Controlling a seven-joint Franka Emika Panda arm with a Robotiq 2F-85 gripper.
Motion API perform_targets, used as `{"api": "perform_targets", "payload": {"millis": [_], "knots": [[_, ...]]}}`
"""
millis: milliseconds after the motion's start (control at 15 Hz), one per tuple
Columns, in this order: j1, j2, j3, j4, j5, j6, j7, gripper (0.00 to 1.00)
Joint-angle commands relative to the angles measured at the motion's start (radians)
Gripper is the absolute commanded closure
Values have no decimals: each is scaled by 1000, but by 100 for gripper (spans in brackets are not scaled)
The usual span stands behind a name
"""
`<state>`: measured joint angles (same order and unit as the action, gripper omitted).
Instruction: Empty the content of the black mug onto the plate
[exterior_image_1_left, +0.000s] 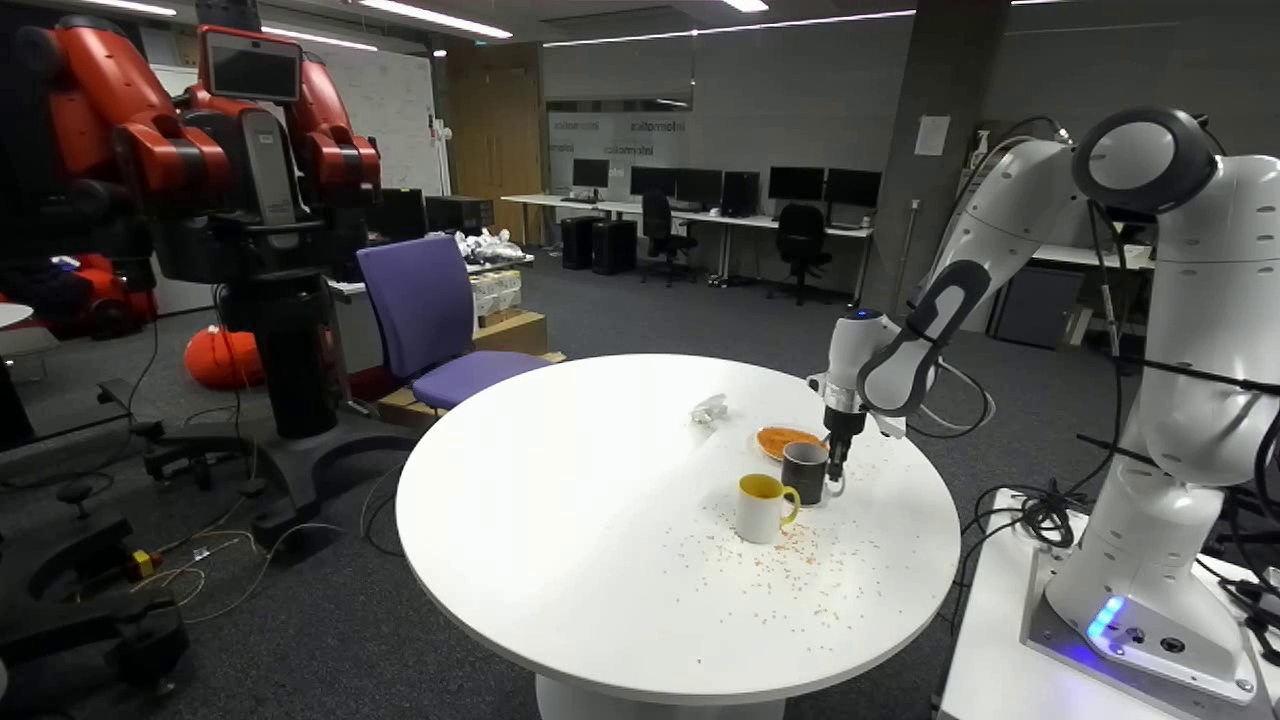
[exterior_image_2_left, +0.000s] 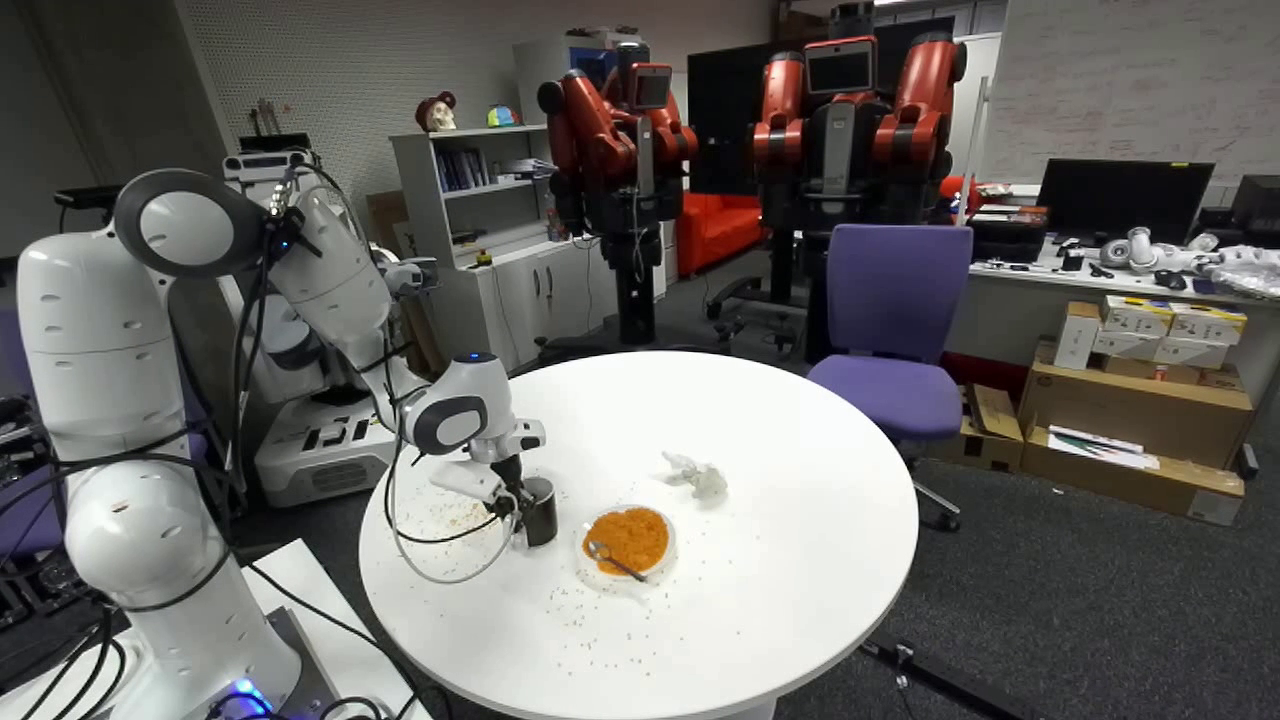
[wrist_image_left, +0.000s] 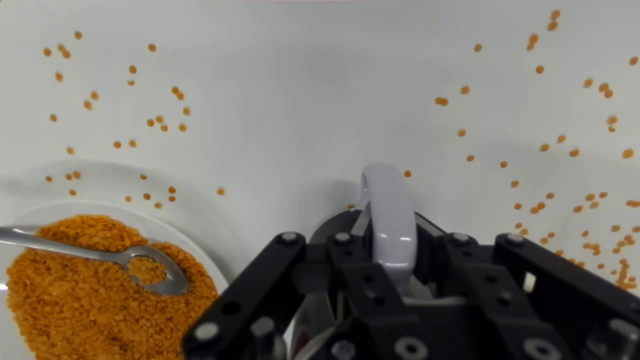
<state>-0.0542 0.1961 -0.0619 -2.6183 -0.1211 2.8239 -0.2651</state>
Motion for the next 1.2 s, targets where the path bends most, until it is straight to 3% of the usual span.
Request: {"api": "perform_targets", "payload": {"millis": [0, 333, 400, 467, 600, 1000, 1133], "knots": [[-9, -36, 1, -1, -14, -29, 11, 56], [-11, -43, 2, 1, -10, -31, 9, 21], [-12, -44, 3, 1, -6, -30, 7, 26], [-13, -44, 5, 2, -4, -30, 5, 54], [-14, -45, 7, 3, 0, -31, 2, 54], [-13, -46, 9, 2, 2, -34, 1, 99], [-14, -44, 10, 1, 4, -32, -1, 95]]}}
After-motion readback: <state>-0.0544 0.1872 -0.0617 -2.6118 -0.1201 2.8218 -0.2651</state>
